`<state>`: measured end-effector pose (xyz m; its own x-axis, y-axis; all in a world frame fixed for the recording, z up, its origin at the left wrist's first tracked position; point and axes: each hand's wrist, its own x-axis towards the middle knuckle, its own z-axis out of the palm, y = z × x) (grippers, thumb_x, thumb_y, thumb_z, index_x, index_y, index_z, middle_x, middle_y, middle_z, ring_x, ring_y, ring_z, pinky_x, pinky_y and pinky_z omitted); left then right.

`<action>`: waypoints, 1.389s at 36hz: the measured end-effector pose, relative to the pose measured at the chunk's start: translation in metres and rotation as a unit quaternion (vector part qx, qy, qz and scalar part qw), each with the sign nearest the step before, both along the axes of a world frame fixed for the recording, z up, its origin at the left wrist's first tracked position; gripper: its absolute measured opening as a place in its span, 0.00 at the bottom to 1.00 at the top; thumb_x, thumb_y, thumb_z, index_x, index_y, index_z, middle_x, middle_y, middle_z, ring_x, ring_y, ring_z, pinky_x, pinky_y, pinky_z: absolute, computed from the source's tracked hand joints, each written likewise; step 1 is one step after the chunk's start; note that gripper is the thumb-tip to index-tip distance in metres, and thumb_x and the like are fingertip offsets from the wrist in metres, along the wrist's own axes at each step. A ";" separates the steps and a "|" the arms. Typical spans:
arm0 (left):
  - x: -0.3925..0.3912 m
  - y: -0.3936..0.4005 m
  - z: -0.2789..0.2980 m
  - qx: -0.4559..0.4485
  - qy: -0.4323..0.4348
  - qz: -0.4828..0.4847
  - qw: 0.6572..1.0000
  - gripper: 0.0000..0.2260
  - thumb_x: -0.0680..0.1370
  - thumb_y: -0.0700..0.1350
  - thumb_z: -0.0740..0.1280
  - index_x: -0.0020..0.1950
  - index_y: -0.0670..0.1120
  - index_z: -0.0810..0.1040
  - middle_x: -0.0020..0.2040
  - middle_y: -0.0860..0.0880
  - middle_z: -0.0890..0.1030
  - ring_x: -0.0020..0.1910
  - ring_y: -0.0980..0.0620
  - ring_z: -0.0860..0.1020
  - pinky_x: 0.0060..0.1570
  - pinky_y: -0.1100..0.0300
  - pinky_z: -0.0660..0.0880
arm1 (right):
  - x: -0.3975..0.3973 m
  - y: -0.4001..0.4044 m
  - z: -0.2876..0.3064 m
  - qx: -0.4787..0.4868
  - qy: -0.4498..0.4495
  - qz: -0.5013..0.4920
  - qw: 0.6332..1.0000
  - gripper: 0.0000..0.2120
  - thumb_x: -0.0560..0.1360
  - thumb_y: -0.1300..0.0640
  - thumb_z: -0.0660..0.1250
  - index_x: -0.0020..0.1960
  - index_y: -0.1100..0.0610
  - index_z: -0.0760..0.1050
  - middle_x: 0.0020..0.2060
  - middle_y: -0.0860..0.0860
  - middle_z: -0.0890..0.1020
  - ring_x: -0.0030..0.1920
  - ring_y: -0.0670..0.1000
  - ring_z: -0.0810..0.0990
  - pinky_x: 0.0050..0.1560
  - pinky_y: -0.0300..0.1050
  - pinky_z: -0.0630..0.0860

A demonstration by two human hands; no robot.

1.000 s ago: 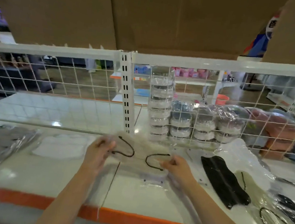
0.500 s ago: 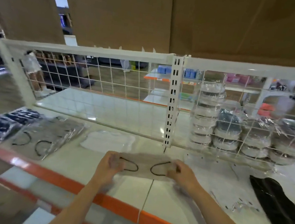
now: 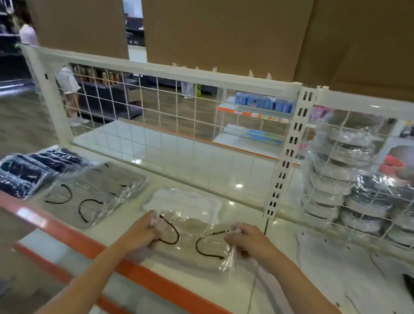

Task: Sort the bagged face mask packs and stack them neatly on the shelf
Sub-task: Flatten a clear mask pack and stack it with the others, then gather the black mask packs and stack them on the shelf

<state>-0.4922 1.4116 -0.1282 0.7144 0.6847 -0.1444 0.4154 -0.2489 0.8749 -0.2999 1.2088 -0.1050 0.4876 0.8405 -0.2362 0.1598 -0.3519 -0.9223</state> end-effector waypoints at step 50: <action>-0.026 0.084 0.033 0.417 0.339 -0.092 0.839 0.13 0.77 0.45 0.57 0.56 0.42 0.75 0.56 0.42 0.77 0.56 0.43 0.76 0.54 0.53 0.73 | -0.091 0.178 0.006 -0.155 -0.459 0.131 0.865 0.19 0.78 0.58 0.57 0.68 0.58 0.63 0.61 0.57 0.72 0.60 0.57 0.73 0.53 0.47 0.70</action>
